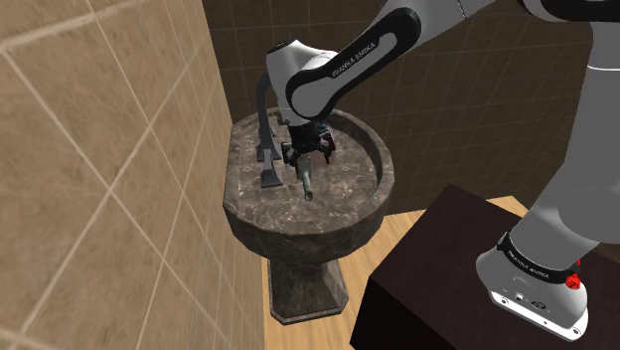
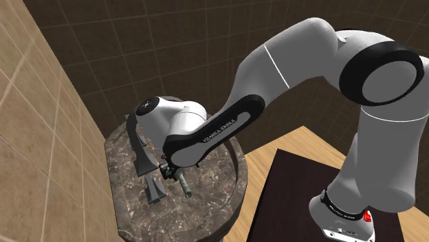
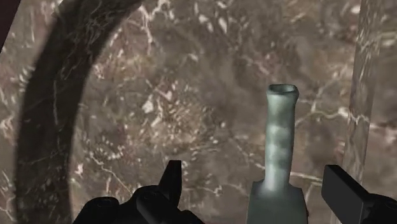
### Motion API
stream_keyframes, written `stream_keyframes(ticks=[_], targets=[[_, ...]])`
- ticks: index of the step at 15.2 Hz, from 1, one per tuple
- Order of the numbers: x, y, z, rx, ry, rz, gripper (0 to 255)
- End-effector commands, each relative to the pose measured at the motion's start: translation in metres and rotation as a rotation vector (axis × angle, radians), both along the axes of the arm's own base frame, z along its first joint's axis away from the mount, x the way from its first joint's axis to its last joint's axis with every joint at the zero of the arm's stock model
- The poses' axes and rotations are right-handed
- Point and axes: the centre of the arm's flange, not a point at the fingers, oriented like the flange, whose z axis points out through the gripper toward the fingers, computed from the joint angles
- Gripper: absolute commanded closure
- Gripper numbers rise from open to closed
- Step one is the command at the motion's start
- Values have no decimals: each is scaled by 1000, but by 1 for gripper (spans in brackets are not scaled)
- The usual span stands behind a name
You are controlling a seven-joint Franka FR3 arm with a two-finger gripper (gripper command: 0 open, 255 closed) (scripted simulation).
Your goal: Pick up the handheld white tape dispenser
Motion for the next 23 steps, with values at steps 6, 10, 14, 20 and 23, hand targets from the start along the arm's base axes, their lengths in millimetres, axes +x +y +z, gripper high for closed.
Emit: stream_keyframes(ticks=[6, 10, 14, 20, 23], targets=[[22, 8, -49, -11, 9, -57, 0], [22, 8, -68, -11, 9, -57, 0], [18, 9, -67, -10, 10, -56, 255], [18, 7, -66, -10, 10, -56, 255], [22, 8, -57, -11, 9, -57, 255]])
